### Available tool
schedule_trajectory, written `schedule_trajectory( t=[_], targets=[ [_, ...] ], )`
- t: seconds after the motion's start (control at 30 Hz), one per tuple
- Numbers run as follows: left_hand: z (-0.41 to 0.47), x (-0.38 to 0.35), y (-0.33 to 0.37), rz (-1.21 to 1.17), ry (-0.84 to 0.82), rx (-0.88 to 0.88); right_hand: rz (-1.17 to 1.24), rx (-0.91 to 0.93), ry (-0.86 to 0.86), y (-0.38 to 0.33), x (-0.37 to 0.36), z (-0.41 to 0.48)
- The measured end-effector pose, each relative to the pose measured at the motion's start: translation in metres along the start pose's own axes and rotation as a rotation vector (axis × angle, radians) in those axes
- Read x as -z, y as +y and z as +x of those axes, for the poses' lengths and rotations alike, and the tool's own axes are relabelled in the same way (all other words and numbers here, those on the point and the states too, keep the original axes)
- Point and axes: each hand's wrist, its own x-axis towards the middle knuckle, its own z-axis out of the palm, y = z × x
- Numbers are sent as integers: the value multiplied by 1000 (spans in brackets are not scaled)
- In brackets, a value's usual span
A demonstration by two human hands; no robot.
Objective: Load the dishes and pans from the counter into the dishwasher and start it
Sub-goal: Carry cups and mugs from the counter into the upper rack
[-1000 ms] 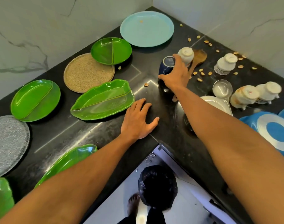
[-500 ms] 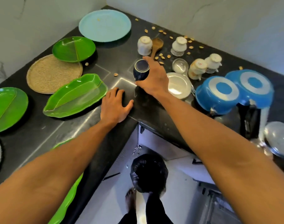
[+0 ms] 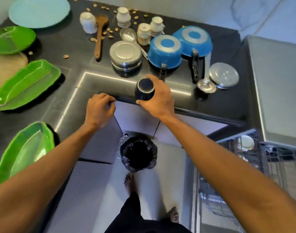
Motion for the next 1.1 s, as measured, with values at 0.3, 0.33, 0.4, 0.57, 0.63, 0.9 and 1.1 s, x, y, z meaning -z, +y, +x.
schedule_trajectory(
  t=[0.3, 0.33, 0.4, 0.57, 0.63, 0.9, 1.1],
  targets=[
    [-142, -105, 182, -57, -437, -83, 11, -189, 46, 124, 107, -201],
    [-161, -120, 209, -50, -473, -103, 24, -236, 49, 144, 124, -228],
    [-194, -142, 248, -61, -561, -101, 39, -320, 65, 177, 144, -271],
    [-256, -193, 355, -230, -711, 50, 63, -538, 104, 264, 208, -361],
    [-266, -207, 387, -286, -738, 107, 89, -640, 154, 292, 225, -385],
    [-270, -283, 470, -358, -903, 349, 71, -911, 239, 377, 249, -438],
    [-258, -329, 485, -451, -928, 495, 16, -901, 89, 416, 219, -440]
  ],
)
